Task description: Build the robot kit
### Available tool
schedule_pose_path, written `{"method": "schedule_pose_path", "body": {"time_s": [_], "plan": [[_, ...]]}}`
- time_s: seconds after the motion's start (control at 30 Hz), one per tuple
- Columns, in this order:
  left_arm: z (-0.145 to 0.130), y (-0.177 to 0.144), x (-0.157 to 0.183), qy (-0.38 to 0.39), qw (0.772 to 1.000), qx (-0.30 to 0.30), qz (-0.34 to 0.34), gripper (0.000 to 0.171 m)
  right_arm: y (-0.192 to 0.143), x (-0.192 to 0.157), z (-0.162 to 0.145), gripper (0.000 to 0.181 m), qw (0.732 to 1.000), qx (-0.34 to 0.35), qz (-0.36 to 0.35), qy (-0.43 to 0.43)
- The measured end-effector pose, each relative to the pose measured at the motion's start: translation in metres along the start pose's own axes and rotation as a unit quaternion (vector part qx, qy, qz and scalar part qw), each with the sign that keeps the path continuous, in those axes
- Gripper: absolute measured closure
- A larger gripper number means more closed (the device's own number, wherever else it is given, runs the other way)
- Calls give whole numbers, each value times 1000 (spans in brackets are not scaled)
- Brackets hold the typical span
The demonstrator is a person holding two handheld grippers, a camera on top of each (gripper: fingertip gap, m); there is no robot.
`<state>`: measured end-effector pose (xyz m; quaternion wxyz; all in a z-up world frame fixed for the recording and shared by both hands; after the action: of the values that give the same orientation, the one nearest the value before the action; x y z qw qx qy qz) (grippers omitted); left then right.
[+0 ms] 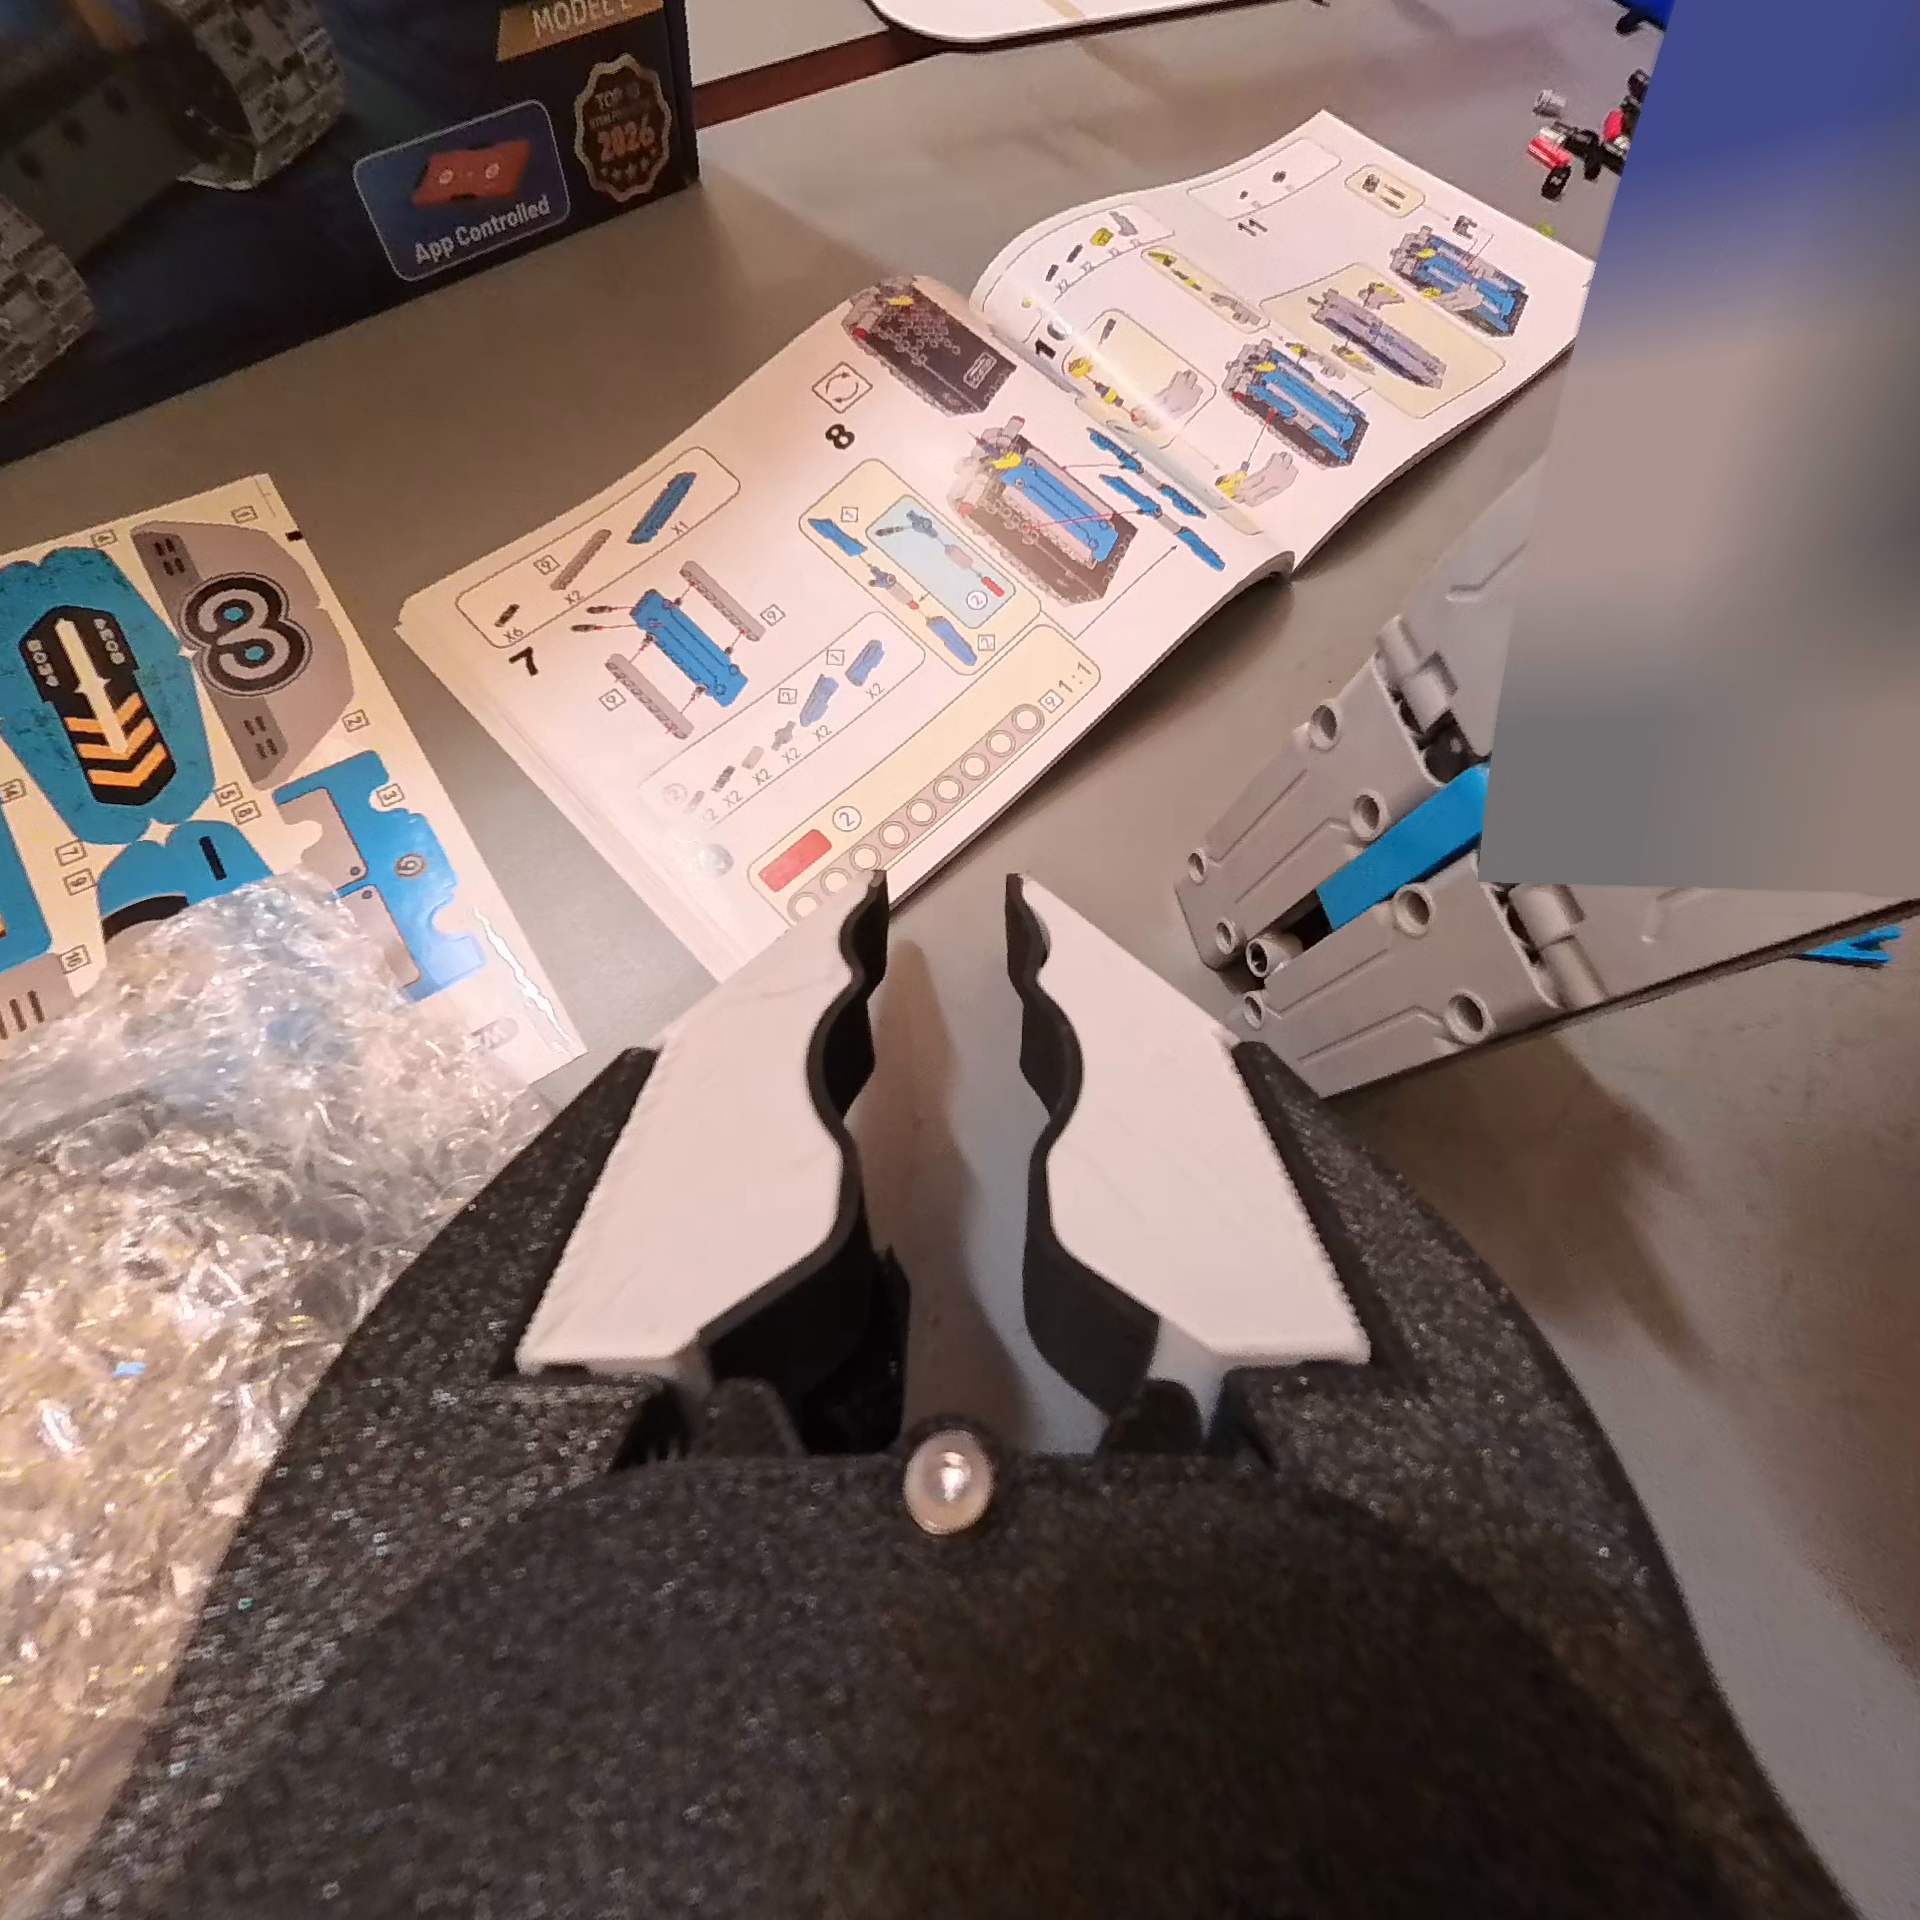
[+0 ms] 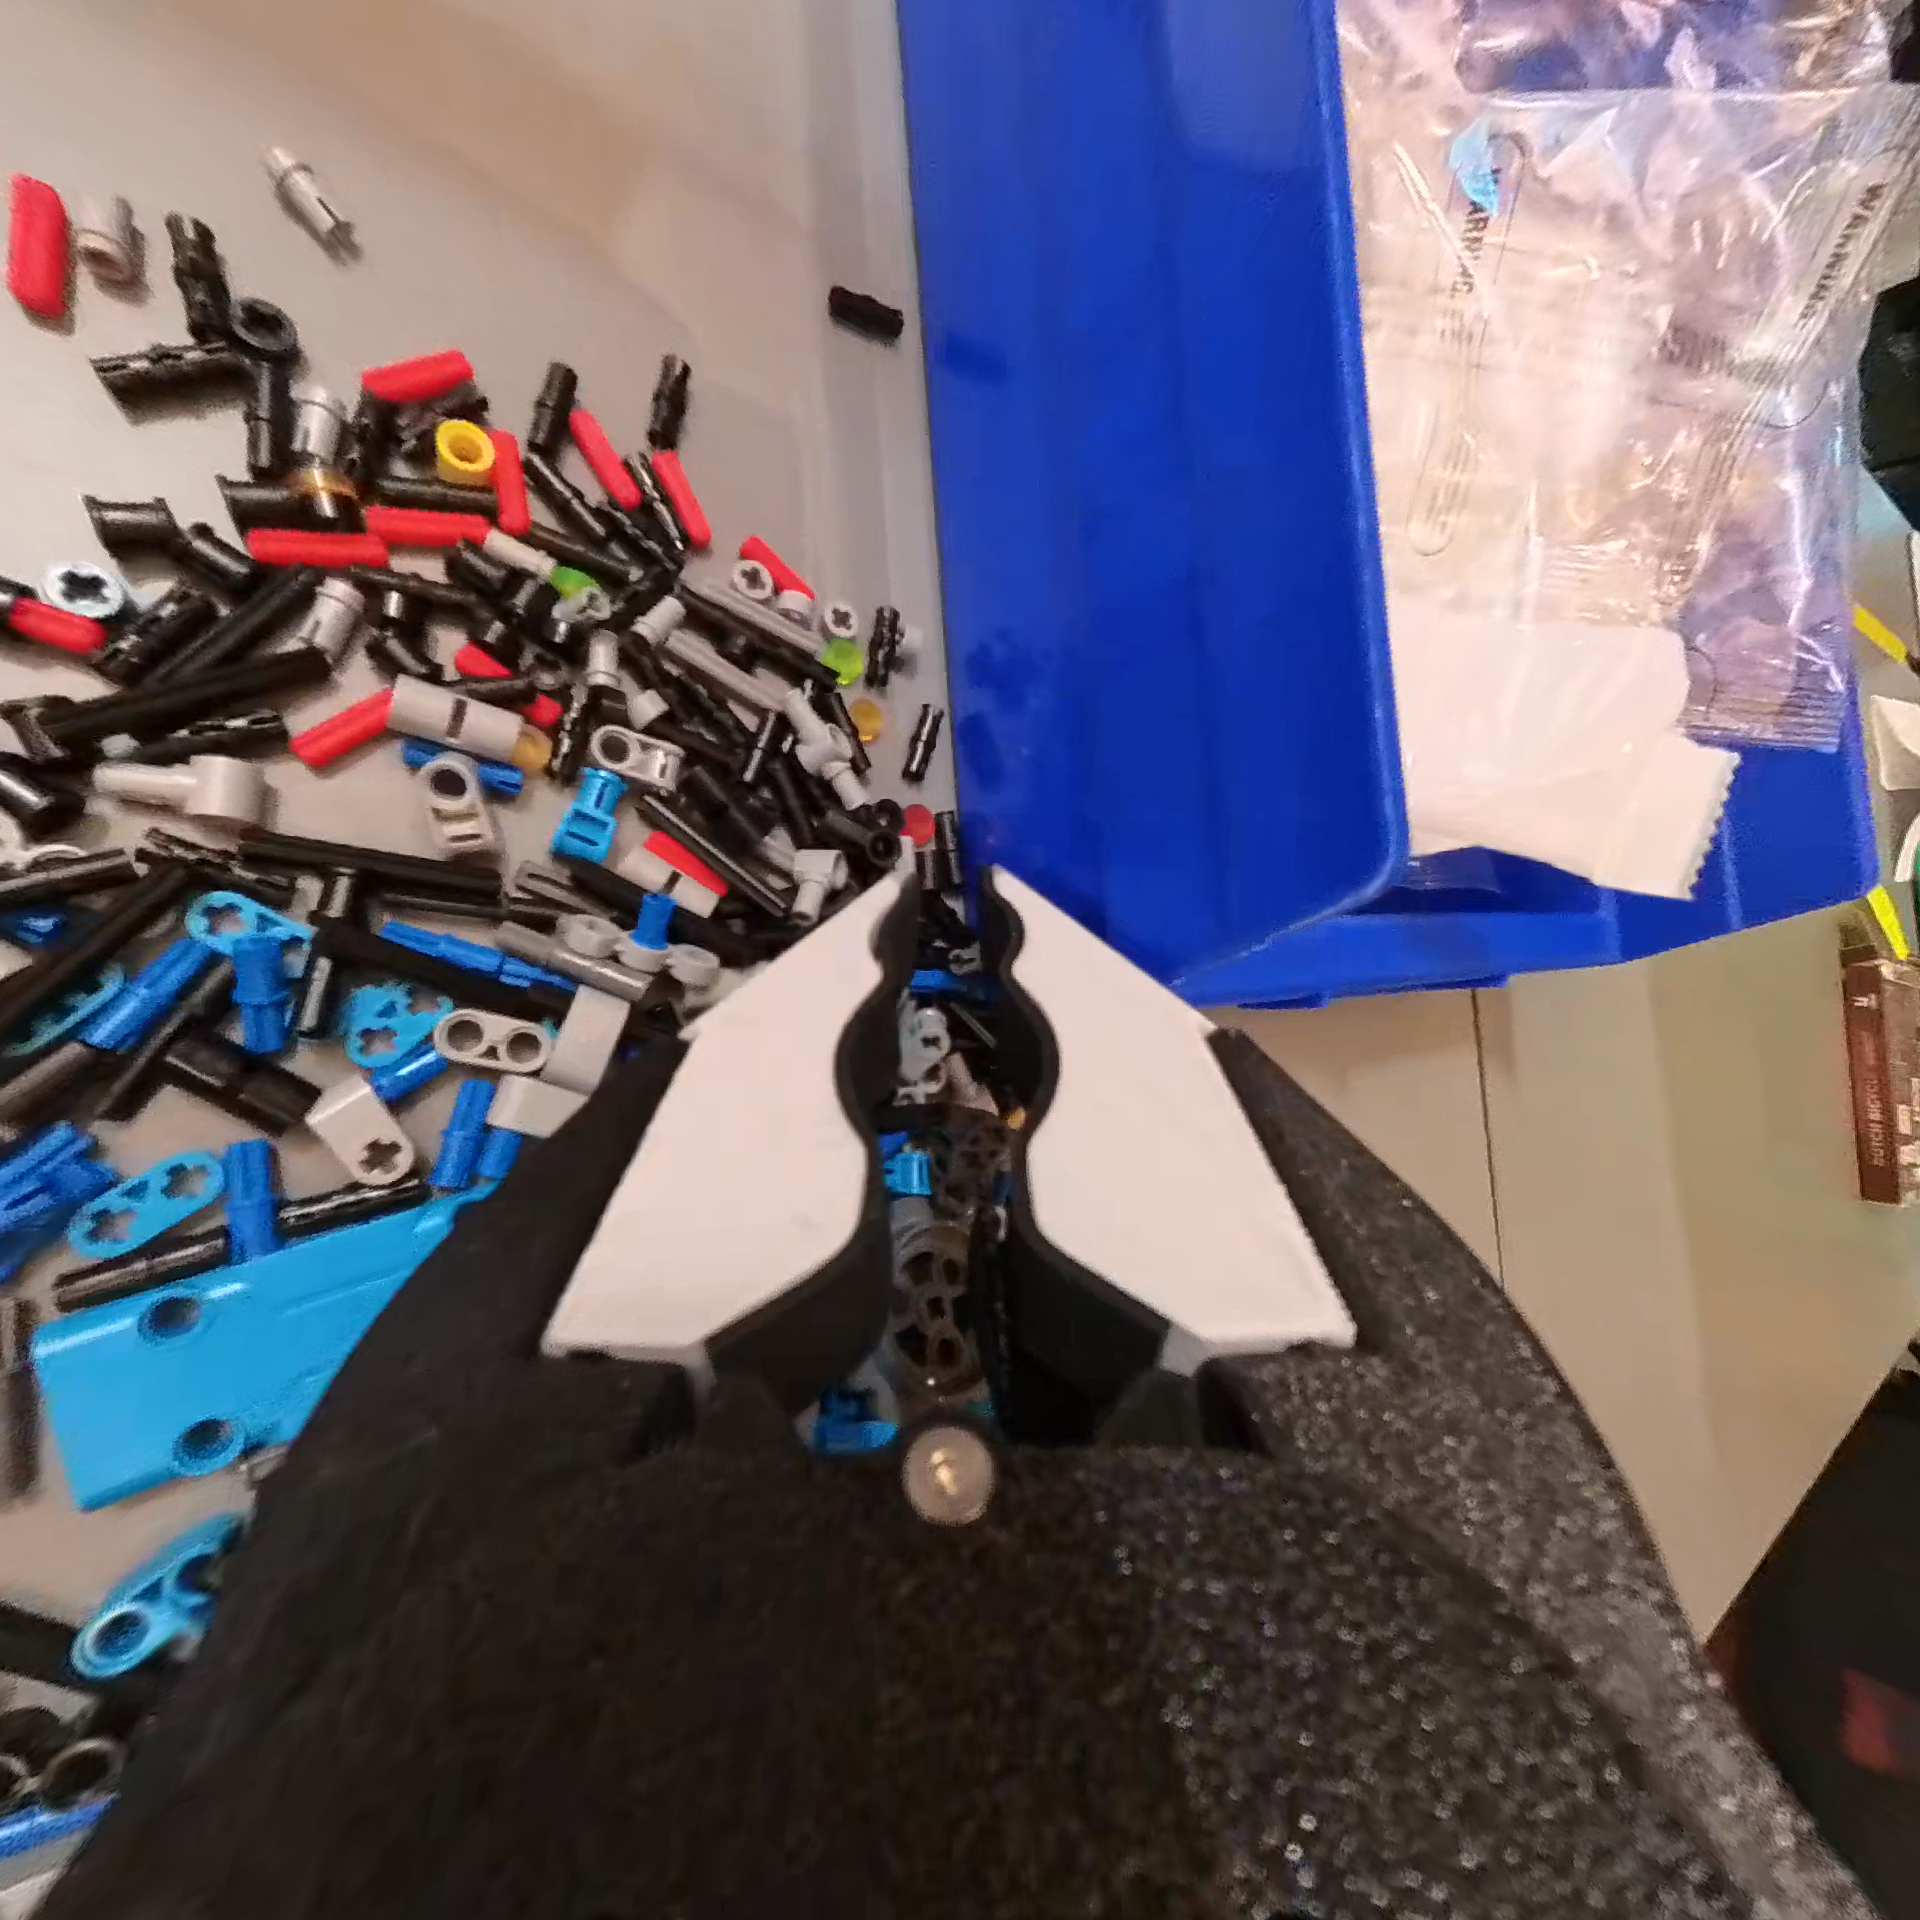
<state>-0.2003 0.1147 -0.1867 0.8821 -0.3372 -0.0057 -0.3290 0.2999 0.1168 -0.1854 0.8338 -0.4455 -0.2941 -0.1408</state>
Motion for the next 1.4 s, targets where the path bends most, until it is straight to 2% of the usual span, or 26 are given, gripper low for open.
{"method": "schedule_pose_path", "body": {"time_s": [0.1,0.2,0.43,0.6,0.77,0.93,1.0,1.13,1.4], "plan": [[0,0,0,0,1000,0,0,150,3,-2,-1,172,1000,-4,5,-2],[0,0,0,1,1000,0,0,150,6,-5,-1,181,999,0,29,14],[0,0,0,1,1000,0,-1,150,5,-9,-1,181,988,19,115,97],[0,0,0,0,1000,0,-2,150,2,-13,1,181,984,29,141,103],[0,0,0,-2,1000,0,-3,150,2,-5,5,171,993,45,90,69],[0,0,0,-2,1000,0,-3,150,10,-6,2,175,995,34,71,58],[0,0,0,-1,1000,0,-3,150,11,-6,-2,171,995,25,73,61],[0,0,1,0,1000,0,-3,150,11,-6,-3,174,990,24,100,92],[0,0,1,0,1000,1,-3,150,8,-6,-4,175,990,22,111,79]]}}
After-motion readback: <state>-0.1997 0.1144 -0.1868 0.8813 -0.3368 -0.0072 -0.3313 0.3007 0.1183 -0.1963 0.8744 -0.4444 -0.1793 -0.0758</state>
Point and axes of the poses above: each gripper's, where its closed fingertips meet, y out along the fingers, z out of its top, x = y × z across the jaws, the point moved 3 cm from there along -y, back along the fingers, and after that the axes turned 9 degrees about -y, right-handed, at the moved point
